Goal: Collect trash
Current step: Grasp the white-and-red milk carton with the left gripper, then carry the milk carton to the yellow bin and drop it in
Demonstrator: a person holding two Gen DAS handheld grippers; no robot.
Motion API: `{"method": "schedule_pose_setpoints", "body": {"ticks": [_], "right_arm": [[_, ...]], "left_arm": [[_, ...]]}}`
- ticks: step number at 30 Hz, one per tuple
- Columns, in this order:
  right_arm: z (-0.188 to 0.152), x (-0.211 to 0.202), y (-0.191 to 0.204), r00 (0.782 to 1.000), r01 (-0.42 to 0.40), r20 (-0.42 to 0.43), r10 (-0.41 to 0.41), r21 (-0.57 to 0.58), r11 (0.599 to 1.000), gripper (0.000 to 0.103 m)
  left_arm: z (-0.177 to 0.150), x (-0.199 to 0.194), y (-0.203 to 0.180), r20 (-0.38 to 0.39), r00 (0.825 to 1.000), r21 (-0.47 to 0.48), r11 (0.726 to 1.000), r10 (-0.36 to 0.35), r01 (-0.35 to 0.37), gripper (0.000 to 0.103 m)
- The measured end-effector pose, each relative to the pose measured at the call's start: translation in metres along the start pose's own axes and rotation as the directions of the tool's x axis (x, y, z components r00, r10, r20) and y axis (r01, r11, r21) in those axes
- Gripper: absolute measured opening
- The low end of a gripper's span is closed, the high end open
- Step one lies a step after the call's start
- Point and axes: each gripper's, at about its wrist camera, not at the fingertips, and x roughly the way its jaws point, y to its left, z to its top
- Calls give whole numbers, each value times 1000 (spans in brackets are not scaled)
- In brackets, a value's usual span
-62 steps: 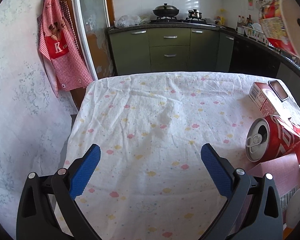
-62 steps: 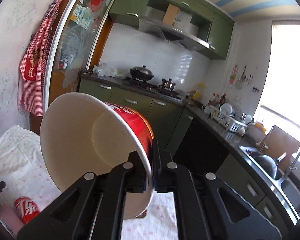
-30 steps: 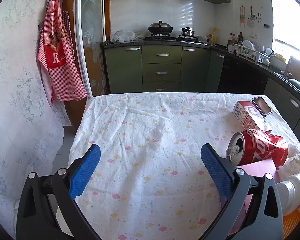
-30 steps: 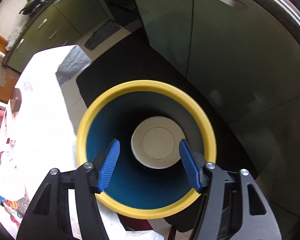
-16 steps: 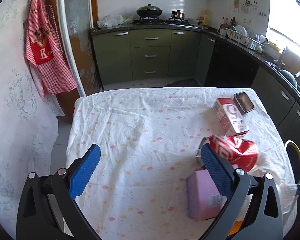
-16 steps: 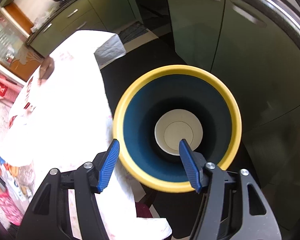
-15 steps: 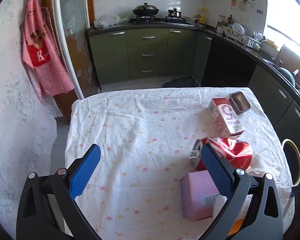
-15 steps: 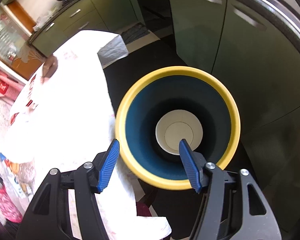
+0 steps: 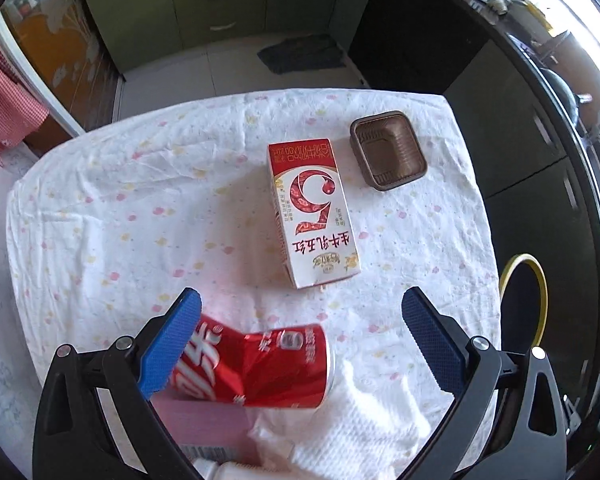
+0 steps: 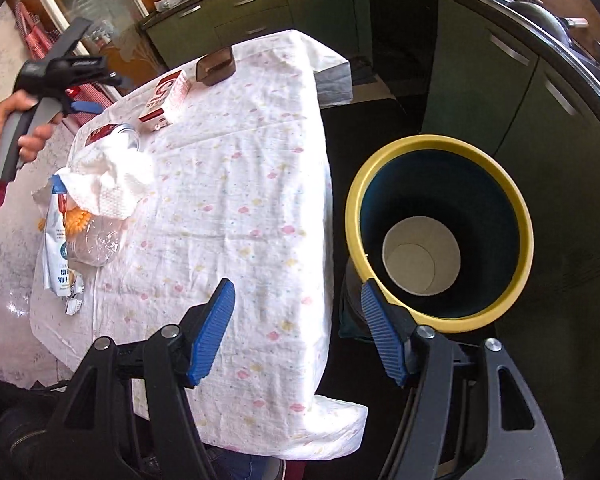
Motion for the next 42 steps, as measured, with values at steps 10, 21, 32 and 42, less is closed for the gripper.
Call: {"method": "schedule_pose_setpoints", "body": {"ticks": [10,21,32,42], "right_arm": [[-4,13,-4,999,-35,-21,34,-37,999,63],[-3,17,-8,999,-40,-24,40,-19,999,63],[-22,-12,-27,999,-25,38,24,46,999,63],[-70,-45,-66,995,4,95,-18,151,988,63]], "left_arm": [[38,68,-20,-77,989,-29,991,126,-129,92],[49,96,-24,-110,984,-40,989,138,-143,54],[28,0,-52,65,997,81,996,36,-42,53],[-56,-58,-182,85,991,388,920,-104,64,53]]}}
